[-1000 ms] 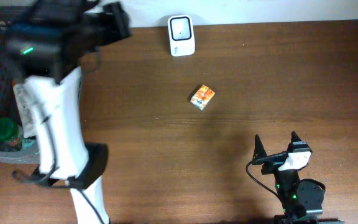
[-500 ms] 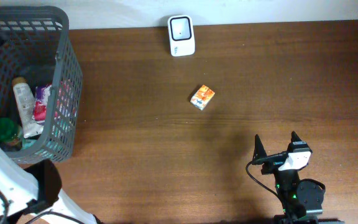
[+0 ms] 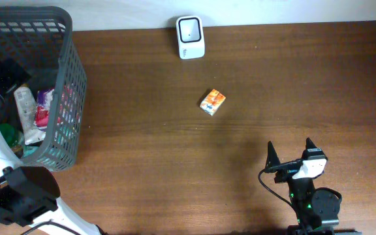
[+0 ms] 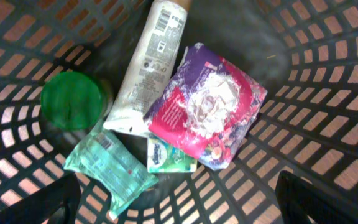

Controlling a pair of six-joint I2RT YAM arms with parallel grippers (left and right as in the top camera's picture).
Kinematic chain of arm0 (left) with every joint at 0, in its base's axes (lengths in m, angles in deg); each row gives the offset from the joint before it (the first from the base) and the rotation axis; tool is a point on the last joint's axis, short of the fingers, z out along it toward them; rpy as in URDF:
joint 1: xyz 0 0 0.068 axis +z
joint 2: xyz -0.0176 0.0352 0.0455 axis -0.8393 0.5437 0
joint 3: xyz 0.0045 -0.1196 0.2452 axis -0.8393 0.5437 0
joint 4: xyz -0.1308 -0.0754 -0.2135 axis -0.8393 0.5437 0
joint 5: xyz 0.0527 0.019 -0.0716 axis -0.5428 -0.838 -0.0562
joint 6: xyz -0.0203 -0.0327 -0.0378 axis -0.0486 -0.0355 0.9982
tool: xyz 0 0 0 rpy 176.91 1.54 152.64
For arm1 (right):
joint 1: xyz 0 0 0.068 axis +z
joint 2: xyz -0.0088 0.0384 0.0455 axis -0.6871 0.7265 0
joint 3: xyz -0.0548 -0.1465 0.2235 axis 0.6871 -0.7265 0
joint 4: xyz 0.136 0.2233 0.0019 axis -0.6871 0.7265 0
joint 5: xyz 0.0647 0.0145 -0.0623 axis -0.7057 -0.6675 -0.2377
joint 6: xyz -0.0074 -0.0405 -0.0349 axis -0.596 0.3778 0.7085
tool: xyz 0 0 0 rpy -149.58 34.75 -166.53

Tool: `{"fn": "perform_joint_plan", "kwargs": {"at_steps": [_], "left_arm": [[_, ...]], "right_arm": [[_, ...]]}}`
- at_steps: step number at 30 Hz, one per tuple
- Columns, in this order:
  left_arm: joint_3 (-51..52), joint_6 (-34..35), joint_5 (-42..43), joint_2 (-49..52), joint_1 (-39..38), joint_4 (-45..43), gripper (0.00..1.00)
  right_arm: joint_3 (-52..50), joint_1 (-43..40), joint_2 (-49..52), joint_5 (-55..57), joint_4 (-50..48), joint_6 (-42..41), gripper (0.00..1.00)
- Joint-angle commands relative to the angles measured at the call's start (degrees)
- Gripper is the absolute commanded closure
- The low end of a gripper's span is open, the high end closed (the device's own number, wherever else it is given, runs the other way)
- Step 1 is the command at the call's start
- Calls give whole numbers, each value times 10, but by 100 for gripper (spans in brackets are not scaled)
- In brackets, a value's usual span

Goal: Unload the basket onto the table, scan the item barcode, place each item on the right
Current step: 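Reach into the basket and grasp the purple-red tissue pack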

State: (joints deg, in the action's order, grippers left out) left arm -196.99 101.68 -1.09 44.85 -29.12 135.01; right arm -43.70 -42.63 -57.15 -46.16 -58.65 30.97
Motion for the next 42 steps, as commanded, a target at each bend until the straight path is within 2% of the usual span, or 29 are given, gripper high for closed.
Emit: {"fn": "perform_joint_plan", "kwargs": {"at_steps": [1, 6, 10, 12, 14, 21, 23, 28, 30, 32, 33, 35, 38, 41, 42], "left_arm": [[17, -16, 0, -3, 6, -17, 2], [29, -53, 1, 1, 6, -18, 2], [50, -99, 37, 5, 6, -31, 5], [75, -111, 55, 5, 6, -51, 10], [112, -153, 92, 5, 6, -89, 12], [241, -162, 104, 5, 6, -222, 10], [269, -185, 121, 5, 3, -254, 11], [335, -217, 118, 5, -30, -325, 13], [361, -203, 77, 6, -48, -351, 12], [381, -196, 43, 6, -63, -371, 16], [385, -196, 43, 6, -66, -376, 16], [388, -196, 43, 6, -70, -377, 25], [396, -203, 42, 6, -70, -379, 28], [422, -204, -2, 6, -69, -388, 45], [428, -204, -2, 6, -69, -393, 46]], "right_arm": [[-5, -4, -3, 1, 0, -5, 2], [-5, -4, -3, 1, 0, -5, 1], [-5, -4, -3, 1, 0, -5, 1], [-5, -4, -3, 1, 0, -5, 1], [-5, -4, -3, 1, 0, -5, 2], [-5, -4, -3, 1, 0, -5, 1], [-5, -4, -3, 1, 0, -5, 1], [-5, -4, -3, 1, 0, -5, 2], [-5, -4, -3, 1, 0, -5, 1], [-5, -4, -3, 1, 0, -5, 1], [-5, -4, -3, 1, 0, -5, 2], [-5, -4, -3, 1, 0, -5, 1], [-5, -4, -3, 1, 0, -5, 1], [-5, -4, -3, 1, 0, -5, 2], [-5, -4, -3, 1, 0, -5, 2]]}}
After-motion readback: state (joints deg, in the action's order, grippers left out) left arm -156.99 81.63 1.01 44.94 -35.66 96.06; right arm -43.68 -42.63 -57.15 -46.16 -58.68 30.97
